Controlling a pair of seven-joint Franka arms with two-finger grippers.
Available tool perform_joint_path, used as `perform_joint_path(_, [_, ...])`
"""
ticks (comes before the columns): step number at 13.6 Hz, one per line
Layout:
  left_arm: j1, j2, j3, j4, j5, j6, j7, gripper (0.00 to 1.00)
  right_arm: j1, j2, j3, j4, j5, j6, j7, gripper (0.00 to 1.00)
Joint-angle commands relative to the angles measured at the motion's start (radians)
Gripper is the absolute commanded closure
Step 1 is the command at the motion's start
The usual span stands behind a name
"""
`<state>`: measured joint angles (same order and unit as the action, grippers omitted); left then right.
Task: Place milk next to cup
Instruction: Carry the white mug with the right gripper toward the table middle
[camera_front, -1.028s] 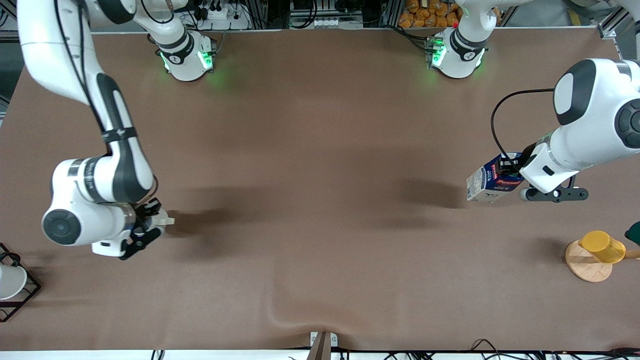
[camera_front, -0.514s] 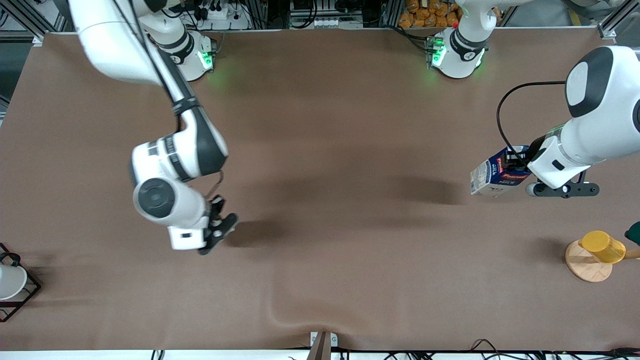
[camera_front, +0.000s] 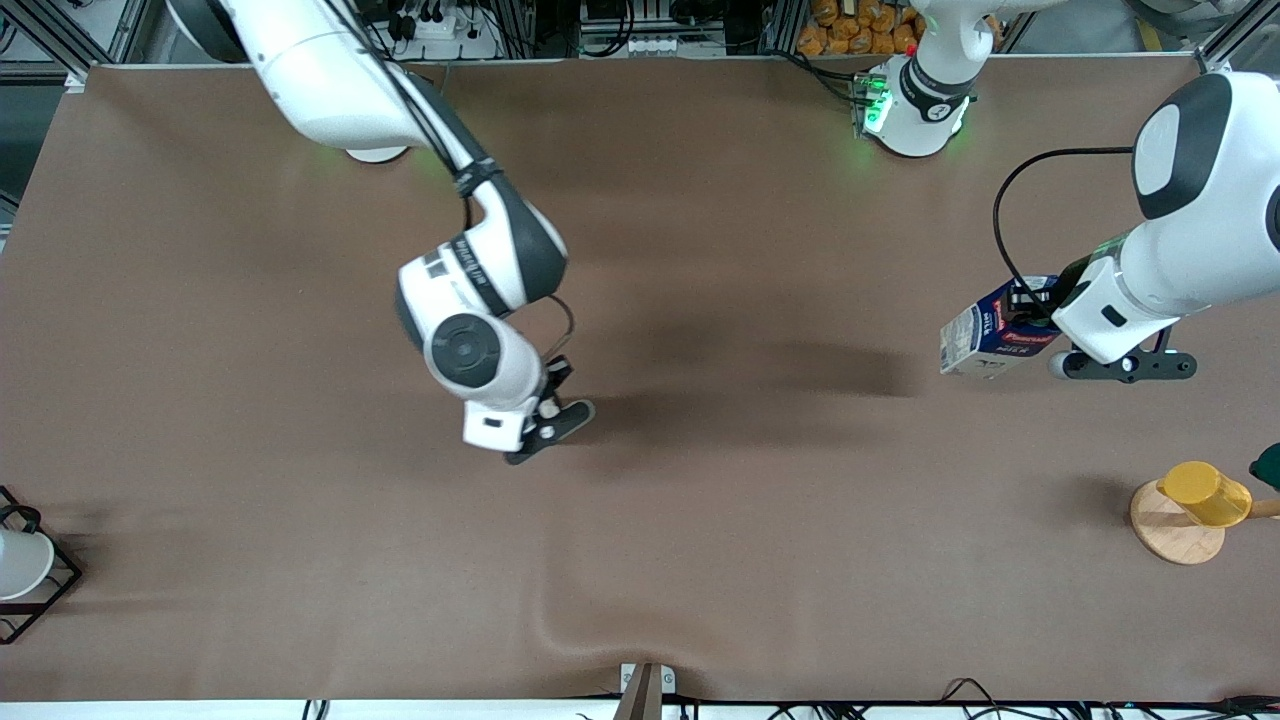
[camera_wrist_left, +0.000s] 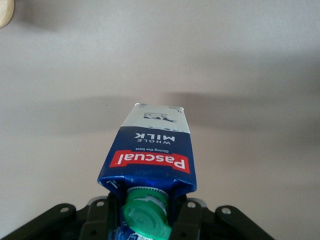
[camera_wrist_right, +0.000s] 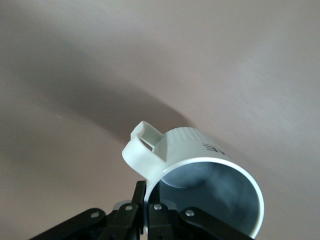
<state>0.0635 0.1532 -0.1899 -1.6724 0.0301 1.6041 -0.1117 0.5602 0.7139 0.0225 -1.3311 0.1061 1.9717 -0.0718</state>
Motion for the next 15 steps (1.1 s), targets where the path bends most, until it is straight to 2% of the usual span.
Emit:
perform_joint_path(1, [0.006, -0.02, -0.008, -0.003, 0.004, -0.021, 0.003, 0.6, 0.078, 0.021, 0.01, 0.01, 0.015, 0.149, 0.006, 1.0])
perform_joint_path(5, [0.002, -0.018, -0.034, -0.007, -0.009, -0.02, -0.043, 0.6, 0.121, 0.076, 0.01, 0.012, 0.015, 0.26, -0.017, 1.0])
perform_joint_path(9, [-0.001, -0.012, -0.036, -0.003, -0.01, -0.013, -0.048, 0.6, 0.136, 0.108, 0.011, 0.017, 0.018, 0.285, 0.197, 1.0])
perform_joint_path(11, [-0.001, -0.009, -0.052, 0.002, -0.01, -0.012, -0.071, 0.6, 0.136, 0.119, 0.011, 0.018, 0.035, 0.283, 0.202, 0.0])
perform_joint_path(15, [-0.005, -0.009, -0.083, 0.002, -0.033, -0.013, -0.083, 0.6, 0.13, 0.101, 0.013, 0.02, 0.064, 0.276, 0.201, 0.0])
